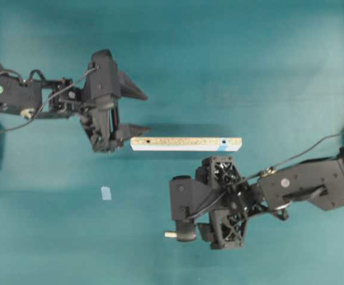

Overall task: Insert the rod into the hole on the wooden board.
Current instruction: 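Move left gripper to the board's left end and right gripper over the wooden rod, then lower right gripper onto the wooden rod and close on it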

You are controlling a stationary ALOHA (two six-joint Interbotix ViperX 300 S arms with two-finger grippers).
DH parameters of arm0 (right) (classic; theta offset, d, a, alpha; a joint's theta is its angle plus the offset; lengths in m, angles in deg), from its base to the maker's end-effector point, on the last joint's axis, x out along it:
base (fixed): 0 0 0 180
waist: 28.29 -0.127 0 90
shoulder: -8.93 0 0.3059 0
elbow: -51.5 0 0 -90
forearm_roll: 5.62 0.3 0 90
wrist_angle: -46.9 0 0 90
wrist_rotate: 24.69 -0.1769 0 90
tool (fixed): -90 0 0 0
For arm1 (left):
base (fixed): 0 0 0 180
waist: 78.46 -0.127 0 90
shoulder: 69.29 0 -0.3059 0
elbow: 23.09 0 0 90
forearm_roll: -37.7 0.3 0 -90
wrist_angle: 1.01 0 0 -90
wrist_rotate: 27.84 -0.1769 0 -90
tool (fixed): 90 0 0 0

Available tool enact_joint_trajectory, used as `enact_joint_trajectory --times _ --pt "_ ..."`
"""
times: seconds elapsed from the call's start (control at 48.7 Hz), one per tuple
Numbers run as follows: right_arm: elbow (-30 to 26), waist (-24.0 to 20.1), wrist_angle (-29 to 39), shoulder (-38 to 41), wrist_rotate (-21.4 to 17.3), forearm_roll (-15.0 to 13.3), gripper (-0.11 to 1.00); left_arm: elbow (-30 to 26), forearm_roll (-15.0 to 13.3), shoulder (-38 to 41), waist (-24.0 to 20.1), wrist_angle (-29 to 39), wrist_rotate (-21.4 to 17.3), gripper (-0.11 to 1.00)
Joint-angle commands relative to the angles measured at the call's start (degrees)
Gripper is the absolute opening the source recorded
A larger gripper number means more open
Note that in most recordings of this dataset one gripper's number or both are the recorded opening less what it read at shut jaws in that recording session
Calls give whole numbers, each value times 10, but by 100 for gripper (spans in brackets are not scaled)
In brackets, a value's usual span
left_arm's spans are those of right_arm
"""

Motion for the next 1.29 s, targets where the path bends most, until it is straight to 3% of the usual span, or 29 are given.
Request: enact_joint_trajectory --times 0.0,0.247,0.596,0.801,1.13,1.274 --pt "-31 -3 23 1 -11 2 95 -4 2 -11 15 2 0 100" --pt "-79 -2 54 33 -41 2 95 -2 1 33 37 -2 1 100" --pt "-137 -3 121 72 -43 2 95 -4 2 67 40 -17 -2 100" --pt "-202 -4 178 118 -41 3 95 -7 2 83 40 -18 -3 100" --pt "-252 -16 189 157 -40 5 95 -4 2 89 40 -18 -2 100" --pt "-261 -19 191 162 -40 24 94 -4 2 90 40 -18 -2 100"
